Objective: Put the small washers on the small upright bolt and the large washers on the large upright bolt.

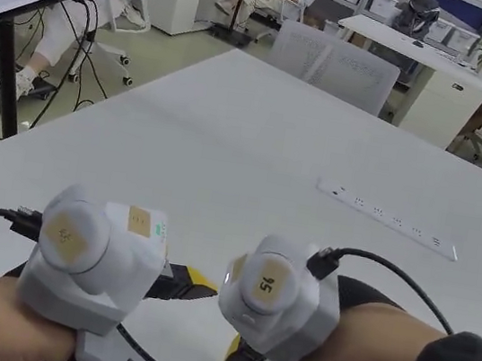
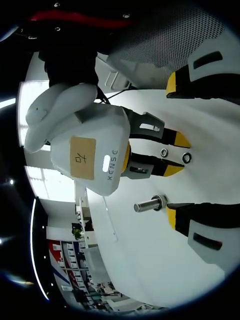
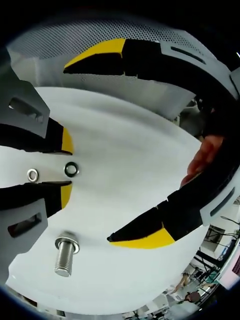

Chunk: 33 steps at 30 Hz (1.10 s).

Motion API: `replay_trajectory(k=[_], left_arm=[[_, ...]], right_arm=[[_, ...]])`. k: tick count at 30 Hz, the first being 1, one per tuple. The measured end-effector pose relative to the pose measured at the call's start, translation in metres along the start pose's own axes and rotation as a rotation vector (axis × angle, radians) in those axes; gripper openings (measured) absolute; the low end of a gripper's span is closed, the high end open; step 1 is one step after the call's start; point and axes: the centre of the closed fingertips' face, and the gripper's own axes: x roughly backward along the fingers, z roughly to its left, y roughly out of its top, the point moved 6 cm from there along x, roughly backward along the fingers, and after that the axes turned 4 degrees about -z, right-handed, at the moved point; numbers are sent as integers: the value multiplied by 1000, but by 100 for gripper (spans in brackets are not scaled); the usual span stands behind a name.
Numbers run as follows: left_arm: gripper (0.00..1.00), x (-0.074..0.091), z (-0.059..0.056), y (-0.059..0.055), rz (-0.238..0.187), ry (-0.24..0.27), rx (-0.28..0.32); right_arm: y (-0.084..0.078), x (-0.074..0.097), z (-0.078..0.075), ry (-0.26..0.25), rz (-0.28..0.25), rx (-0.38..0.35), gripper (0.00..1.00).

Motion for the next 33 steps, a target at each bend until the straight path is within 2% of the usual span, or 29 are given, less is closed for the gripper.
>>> replay_trajectory(k=[14, 33], left_arm=[[86, 1, 0, 1, -4, 6, 1], [85, 1, 0, 1, -4, 6, -1]], right_arm=[[2, 0, 1, -4, 14, 53, 18], [1, 0, -2, -1, -7, 18, 14]])
